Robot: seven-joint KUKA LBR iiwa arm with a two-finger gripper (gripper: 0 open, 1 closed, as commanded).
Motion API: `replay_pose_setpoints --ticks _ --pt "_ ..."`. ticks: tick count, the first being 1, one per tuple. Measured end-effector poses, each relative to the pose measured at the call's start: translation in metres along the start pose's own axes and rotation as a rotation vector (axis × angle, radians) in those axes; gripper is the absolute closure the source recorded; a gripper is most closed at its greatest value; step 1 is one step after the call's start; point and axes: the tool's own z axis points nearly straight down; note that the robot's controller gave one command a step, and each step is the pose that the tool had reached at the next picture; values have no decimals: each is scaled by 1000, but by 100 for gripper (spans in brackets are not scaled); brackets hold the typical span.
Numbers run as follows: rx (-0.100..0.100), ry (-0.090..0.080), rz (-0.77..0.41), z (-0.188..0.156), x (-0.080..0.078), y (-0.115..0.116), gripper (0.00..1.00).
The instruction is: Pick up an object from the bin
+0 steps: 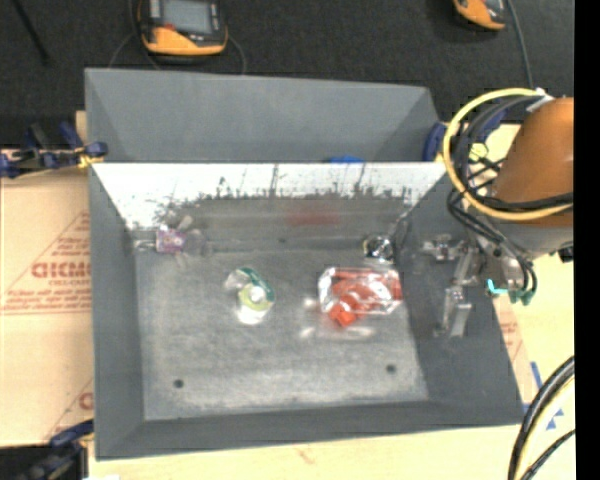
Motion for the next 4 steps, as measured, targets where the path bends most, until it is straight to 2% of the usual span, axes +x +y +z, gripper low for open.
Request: replay_pose_setpoints --ticks 1,2,3,4 --pt "4 -13 -306 125 -69 41 0" --pt "3 -8 -361 114 -73 48 0" --pt "1 -12 -307 115 -76 40 0" --pt "5 -9 -366 144 -82 40 0"
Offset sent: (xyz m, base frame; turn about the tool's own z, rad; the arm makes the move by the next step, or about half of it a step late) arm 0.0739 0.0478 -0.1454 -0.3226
